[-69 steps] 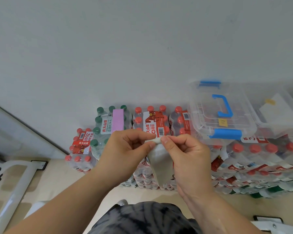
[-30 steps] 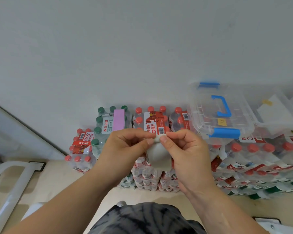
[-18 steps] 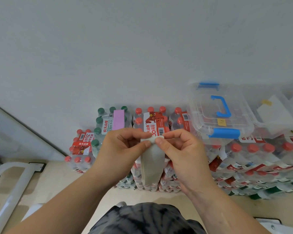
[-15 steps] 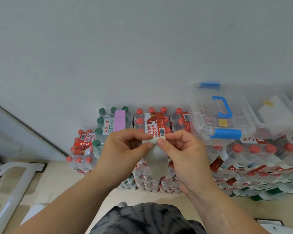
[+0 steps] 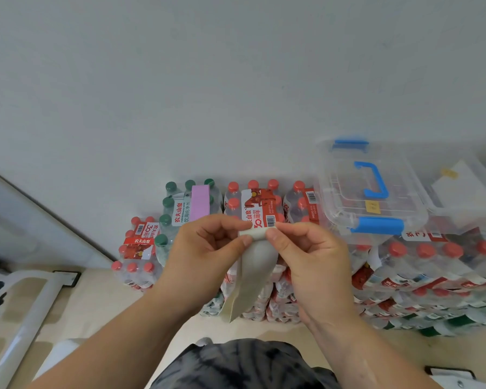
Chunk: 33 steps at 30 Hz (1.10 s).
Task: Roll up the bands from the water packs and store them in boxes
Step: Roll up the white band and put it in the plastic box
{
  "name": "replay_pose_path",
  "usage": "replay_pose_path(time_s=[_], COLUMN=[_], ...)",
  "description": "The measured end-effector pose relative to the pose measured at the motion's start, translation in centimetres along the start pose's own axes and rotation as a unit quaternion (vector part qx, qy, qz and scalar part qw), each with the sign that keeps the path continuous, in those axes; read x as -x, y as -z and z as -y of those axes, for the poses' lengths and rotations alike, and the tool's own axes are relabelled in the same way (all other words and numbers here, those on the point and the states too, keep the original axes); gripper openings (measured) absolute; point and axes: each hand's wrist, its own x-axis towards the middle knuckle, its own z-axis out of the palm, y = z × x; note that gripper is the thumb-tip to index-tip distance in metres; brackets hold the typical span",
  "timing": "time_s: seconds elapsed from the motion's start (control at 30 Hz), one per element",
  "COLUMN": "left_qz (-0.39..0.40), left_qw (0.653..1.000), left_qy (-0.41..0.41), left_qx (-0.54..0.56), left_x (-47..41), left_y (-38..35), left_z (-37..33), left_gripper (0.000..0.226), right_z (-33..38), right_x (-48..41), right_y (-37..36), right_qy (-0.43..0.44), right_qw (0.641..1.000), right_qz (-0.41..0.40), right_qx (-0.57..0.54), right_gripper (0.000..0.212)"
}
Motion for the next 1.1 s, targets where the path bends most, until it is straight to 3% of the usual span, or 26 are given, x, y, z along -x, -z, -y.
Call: replay_pose_path(time_s=[0.33,0.57,0.77,0.87,1.0,1.1], left_qz=[0.007,-0.003,-0.001,-0.004,-0.018,-0.032], left_qw=[1.000,1.000,0.999,0.999,0.998,0.995], left_qy=[-0.002,-0.003,0.014,0.017,0.008,0.007], left_qx=[-0.002,0.023,0.039,0.045,0.064,0.099], left_x=[-0.4,-0.6,-0.4,-0.5,-0.6,-0.8], left_y=[-0.6,-0.1,-0.4,-0.4,-0.3,-0.2], left_z=[-0.3,-0.5,-0.6,-0.6,-0.9,-1.2], left_gripper=[0.018,0.022,0.024,0.023,0.021,0.018], right_z=[0.5,0.9,0.4,0.4,0.7,0.5], right_x=[-0.1,-0.4,-0.3,-0.3,-0.3,-0.4], right_y=[-0.2,0.0,0.2,0.1,0.0,0.1], right_qy=[0.021,-0.021,0.008,0.020,0.016,0.020], right_qw=[0.999,1.000,0.999,0.999,1.000,0.999], right_qz=[-0.025,0.008,-0.004,-0.006,0.009,0.038], right_qx=[0.016,-0.021,0.034,0.040,-0.005,0.011], right_gripper=[0.006,0.025,0.003,0.003,0.006,0.026])
